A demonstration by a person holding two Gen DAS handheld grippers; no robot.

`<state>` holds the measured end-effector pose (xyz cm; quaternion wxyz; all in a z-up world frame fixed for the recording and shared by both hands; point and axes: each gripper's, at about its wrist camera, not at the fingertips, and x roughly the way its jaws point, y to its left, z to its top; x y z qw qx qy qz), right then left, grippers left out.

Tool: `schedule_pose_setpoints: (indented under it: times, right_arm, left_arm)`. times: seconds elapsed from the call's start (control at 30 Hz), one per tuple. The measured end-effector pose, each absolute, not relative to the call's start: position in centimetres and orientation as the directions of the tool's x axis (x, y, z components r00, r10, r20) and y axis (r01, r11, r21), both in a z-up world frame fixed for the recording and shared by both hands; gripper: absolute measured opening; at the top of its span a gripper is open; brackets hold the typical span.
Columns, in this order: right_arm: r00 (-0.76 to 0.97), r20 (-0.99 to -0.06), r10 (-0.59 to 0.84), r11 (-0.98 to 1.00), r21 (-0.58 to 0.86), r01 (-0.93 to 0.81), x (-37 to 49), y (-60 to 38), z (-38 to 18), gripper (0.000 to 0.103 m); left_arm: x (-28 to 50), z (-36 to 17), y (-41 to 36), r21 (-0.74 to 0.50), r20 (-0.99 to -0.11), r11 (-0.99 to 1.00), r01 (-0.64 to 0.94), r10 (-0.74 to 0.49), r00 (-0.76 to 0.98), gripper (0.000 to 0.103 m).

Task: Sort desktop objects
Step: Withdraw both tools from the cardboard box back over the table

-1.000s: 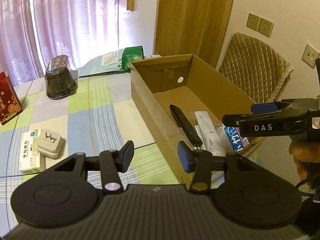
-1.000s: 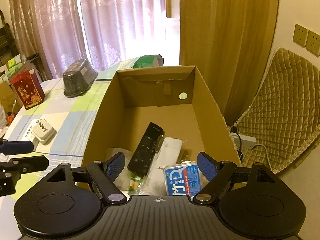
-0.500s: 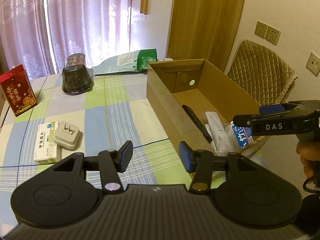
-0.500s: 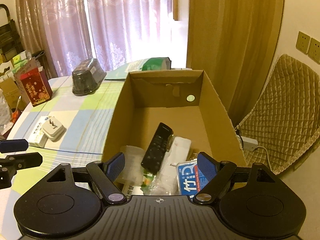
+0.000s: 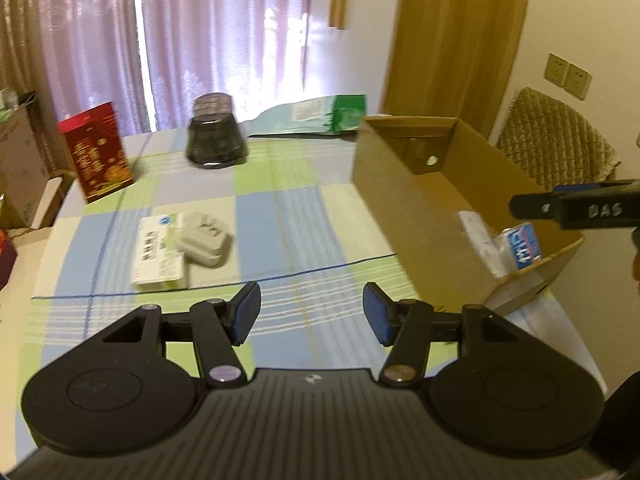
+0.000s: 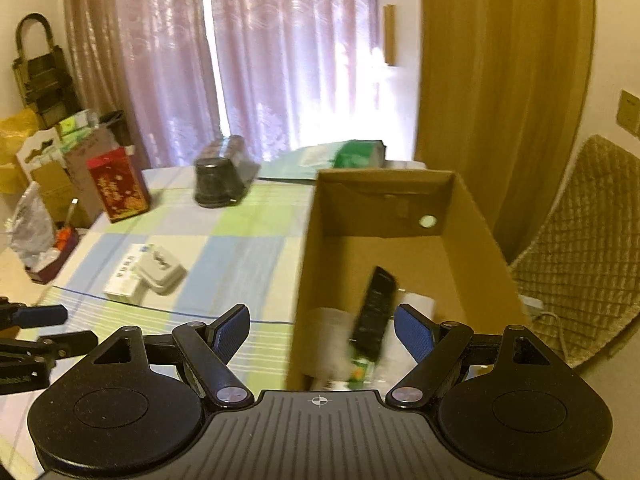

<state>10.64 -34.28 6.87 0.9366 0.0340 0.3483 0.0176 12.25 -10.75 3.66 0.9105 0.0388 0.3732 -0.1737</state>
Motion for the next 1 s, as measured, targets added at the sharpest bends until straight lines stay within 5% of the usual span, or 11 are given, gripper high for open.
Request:
schedule_pose_setpoints:
  times: [0.27, 0.53, 0.6, 0.63, 1.0]
  right_arm:
    - [0.758, -0.634, 0.152, 0.988, 0.091, -0.122, 11.5, -29.9, 7.2, 0.082]
    - [0.720, -0.655, 0.227, 0.970, 0.084, -0.230, 13.4, -26.4, 5.7, 0.083]
    - [0.712, -0.662, 0.236, 0.965, 0.072, -0.252, 14.0, -25.7, 5.1, 0.090]
    - [0.709, -0.664, 0.239, 0.963, 0.066, -0.263, 14.3, -25.3, 4.8, 0.100]
    - [0.651, -0.705, 0.280, 0.936, 0.049, -0.350, 19.5, -22.1, 0.9, 0.100]
  left_arm:
    - [12.1, 2.5, -5.9, -0.042, -0.707, 0.962, 0.270, -0.219, 0.672, 0.063]
    - [13.3, 0.7, -2.3, -0.015, -0.712, 0.977, 0.211, -0.159, 0.684, 0.089]
    - [13.9, 0.1, -1.7, -0.010, -0.717, 0.980, 0.201, -0.147, 0.681, 0.093]
    - [14.2, -0.3, -1.4, -0.008, -0.720, 0.981, 0.196, -0.142, 0.680, 0.094]
    - [18.3, -4.7, 0.7, 0.013, -0.750, 0.985, 0.174, -0.105, 0.653, 0.097]
